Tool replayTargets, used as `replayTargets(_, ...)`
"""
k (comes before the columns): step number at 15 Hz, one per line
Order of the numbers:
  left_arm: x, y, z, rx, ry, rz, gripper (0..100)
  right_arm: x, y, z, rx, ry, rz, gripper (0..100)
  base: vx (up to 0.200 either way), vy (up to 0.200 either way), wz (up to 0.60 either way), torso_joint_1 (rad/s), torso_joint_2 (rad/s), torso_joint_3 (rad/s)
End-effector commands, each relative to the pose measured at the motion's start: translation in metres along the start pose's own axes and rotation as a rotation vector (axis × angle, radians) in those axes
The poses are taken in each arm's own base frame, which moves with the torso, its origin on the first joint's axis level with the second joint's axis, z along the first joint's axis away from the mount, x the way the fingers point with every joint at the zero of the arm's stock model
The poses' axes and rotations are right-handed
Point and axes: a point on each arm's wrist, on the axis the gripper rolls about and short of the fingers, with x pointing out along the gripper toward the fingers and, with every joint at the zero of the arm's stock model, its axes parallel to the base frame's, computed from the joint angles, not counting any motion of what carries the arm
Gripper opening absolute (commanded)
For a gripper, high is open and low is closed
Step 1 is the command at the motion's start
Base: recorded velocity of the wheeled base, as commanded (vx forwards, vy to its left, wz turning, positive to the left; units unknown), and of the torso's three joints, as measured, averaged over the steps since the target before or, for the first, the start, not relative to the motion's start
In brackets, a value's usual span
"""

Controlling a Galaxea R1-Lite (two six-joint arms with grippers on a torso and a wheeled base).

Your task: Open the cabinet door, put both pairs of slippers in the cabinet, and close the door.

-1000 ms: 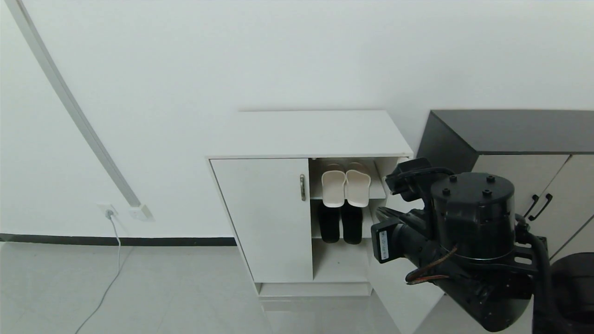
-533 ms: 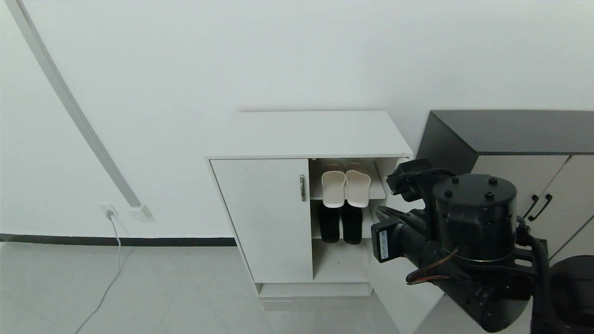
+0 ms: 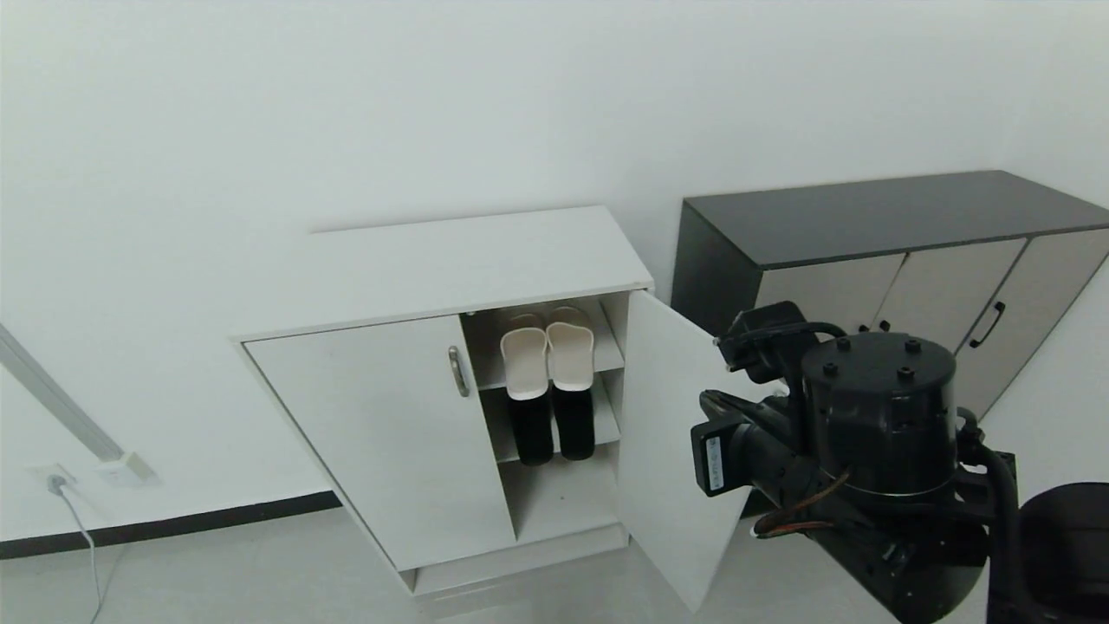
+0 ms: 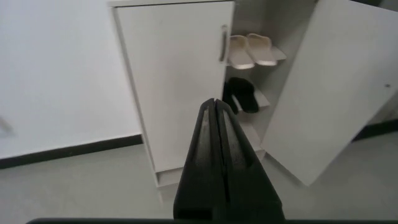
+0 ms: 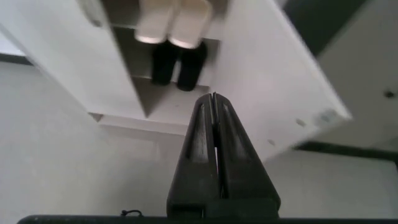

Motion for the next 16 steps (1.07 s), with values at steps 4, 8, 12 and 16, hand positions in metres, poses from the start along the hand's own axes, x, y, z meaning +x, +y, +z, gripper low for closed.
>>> replayTargets(4, 0.000, 0.000, 0.000, 0.000, 0.003, 0.000, 0, 0.002, 0.000, -0.002, -0.004, 0.007, -0.004, 0, 0.000, 0.000, 0.00, 0.000, 0.00, 0.000)
replayTargets(8, 0.000, 0.000, 0.000, 0.000, 0.003, 0.000, 0, 0.007, 0.002, -0.006, -0.012, 0.019, -0.007, 0, -0.100, 0.000, 0.00, 0.001, 0.00, 0.000)
replayTargets(12, 0.000, 0.000, 0.000, 0.000, 0.001, 0.000, 0, 0.015, -0.010, 0.000, -0.013, 0.003, -0.063, 0, -0.100, 0.000, 0.00, 0.006, 0.00, 0.001)
replayTargets(16, 0.000, 0.000, 0.000, -0.002, 0.001, 0.000, 0, 0.037, -0.029, 0.012, 0.018, -0.018, -0.154, 0, 0.000, 0.000, 0.00, 0.000, 0.00, 0.000)
